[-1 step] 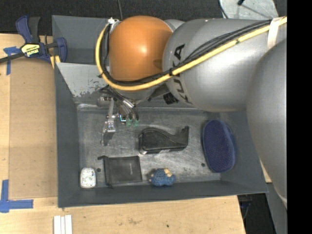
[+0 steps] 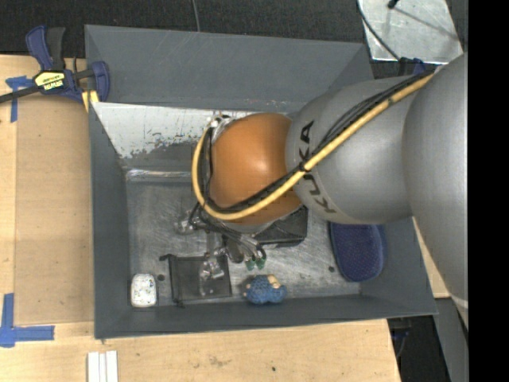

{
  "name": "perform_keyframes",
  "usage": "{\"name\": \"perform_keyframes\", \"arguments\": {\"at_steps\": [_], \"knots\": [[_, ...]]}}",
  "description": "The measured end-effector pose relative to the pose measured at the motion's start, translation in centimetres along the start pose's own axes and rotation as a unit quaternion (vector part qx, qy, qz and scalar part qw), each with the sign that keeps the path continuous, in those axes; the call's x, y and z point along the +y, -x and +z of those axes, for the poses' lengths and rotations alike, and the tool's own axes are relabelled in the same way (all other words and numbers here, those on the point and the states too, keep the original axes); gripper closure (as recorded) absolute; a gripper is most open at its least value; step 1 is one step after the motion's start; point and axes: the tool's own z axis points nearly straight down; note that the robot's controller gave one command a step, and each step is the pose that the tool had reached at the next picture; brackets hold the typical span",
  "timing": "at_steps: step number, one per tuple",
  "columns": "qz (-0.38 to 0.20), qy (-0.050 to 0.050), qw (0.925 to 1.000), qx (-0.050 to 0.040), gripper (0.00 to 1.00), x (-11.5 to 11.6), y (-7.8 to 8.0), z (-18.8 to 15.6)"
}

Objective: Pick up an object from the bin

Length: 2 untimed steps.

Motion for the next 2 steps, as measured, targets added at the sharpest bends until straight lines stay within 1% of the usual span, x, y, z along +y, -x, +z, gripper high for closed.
{"name": "perform_keyframes", "arguments": {"at_steps": [1, 2], "knots": [[-0.077, -0.002, 0.9970, -0.0065, 0.00, -8.9, -1.1, -8.7], [-0.174, 0.000, 0.9848, -0.0010, 0.00, -10.9, 2.5, 2.0]]}}
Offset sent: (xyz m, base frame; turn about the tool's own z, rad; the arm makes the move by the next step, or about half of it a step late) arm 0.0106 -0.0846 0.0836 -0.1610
